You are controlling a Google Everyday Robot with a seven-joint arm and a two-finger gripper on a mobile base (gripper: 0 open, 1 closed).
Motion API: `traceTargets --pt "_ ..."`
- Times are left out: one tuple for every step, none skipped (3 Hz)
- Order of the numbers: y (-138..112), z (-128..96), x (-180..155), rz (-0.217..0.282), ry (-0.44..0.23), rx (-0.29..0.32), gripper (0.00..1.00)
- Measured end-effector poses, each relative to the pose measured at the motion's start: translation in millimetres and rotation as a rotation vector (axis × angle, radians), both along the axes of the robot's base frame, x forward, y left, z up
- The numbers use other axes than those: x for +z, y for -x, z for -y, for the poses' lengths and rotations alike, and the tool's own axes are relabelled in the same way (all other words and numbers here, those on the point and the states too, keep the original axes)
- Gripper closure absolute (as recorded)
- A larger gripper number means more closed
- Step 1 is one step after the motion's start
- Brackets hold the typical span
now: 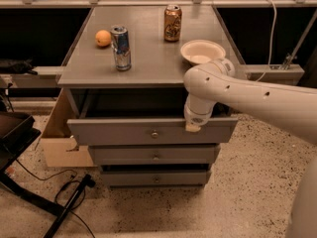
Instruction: Open top drawer
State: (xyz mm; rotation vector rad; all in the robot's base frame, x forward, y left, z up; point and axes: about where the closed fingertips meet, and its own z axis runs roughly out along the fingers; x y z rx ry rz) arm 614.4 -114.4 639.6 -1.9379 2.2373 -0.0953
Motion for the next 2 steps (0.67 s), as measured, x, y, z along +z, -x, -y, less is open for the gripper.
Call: traceTargets --pt "-0.2 -0.1 2.3 0.000 0.000 0.000 1.00" --pt "4.9 3.4 5.2 -0.016 0.006 0.002 1.00"
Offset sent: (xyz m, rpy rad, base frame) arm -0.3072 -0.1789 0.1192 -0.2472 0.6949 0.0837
